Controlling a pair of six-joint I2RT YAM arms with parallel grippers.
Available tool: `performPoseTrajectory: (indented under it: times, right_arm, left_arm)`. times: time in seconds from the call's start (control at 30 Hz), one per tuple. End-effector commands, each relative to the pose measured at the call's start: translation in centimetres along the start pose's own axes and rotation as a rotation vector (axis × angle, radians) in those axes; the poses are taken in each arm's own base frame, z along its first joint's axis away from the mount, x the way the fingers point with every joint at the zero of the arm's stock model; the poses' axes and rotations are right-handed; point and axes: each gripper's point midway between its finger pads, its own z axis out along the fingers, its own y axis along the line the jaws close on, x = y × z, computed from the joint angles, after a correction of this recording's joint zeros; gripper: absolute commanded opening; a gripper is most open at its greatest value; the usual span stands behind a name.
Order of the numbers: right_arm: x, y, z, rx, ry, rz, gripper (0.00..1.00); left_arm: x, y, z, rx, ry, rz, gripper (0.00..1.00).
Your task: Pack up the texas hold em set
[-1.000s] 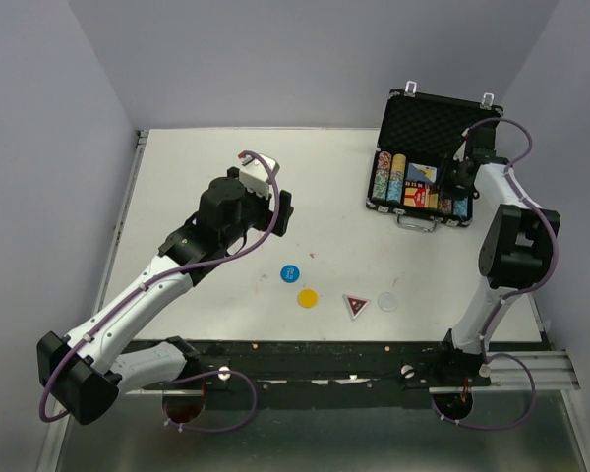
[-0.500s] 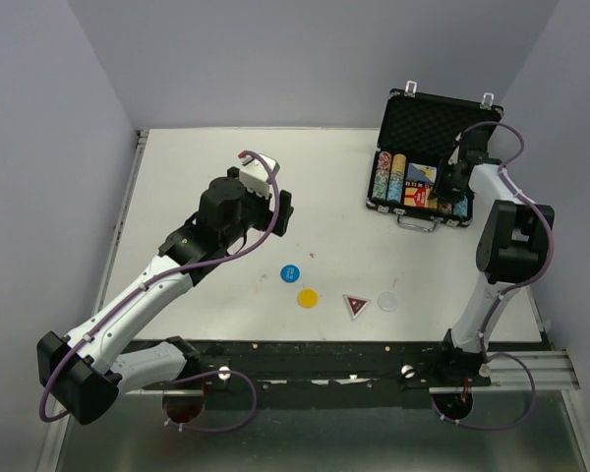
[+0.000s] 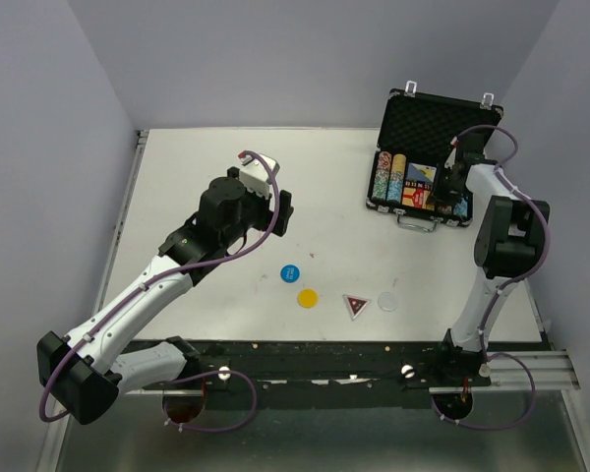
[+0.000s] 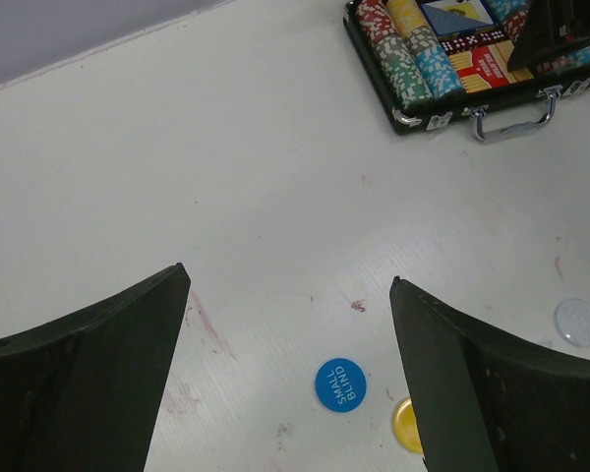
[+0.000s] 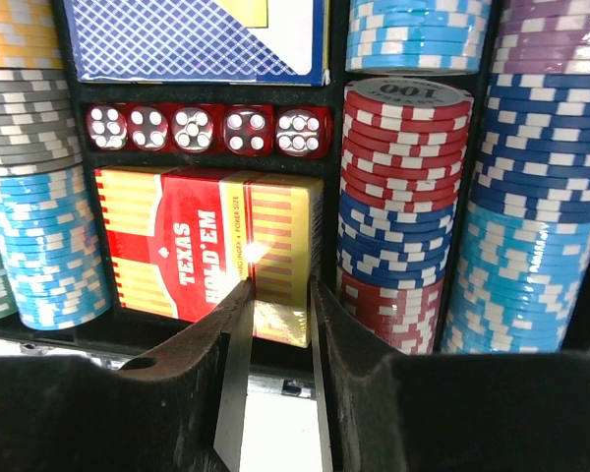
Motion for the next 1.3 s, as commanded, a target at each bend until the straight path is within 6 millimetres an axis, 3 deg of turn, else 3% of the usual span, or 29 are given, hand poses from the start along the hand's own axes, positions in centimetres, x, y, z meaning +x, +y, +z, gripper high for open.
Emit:
performPoseTrajectory:
  times: [0.0, 0.27, 0.6, 0.8, 1.07, 1.13, 1.17, 1.27]
  right_arm:
    - [1.1, 1.9, 1.0, -0.058, 0.054, -0.040, 0.36]
    - [0.4, 1.9, 0.1, -0.029, 0.025, -0.052, 0.39]
    - [-2.0, 2.2, -3.3, -0.012, -0.075, -0.045, 0.61]
    - [-2.3, 2.1, -4.4, 0.011, -0.114, -0.041, 0.60]
    - [-0.5, 5.7, -6.3, -0.054, -0.112, -0.078, 0.60]
    - [0.7, 7.0, -7.2, -0.096, -0.096, -0.076, 0.60]
    - [1.8, 8.6, -7.8, -0.120, -0.090, -0.100, 0.60]
    - [5.2, 10.5, -9.0, -0.114, -0.052, -0.137, 0.60]
  left_arm:
    - [-0.9, 0.4, -0.3, -0.021, -0.011, -0.011, 0.99]
    - [-0.9, 0.4, -0.3, -0.021, -0.013, -0.010, 0.99]
    - [-0.9, 0.3, -0.3, -0.018, -0.011, -0.013, 0.99]
    - [-1.0, 0.3, -0.3, -0.016, -0.014, -0.015, 0.99]
    - [-1.0, -0.4, -0.2, 0.020, -0.015, -0.039, 0.99]
    - [-1.0, -0.4, -0.3, 0.023, -0.015, -0.043, 0.99]
    - [-0.9, -0.4, -0.3, 0.024, -0.010, -0.043, 0.99]
    - [-1.2, 0.1, -0.5, 0.013, -0.016, -0.057, 0.99]
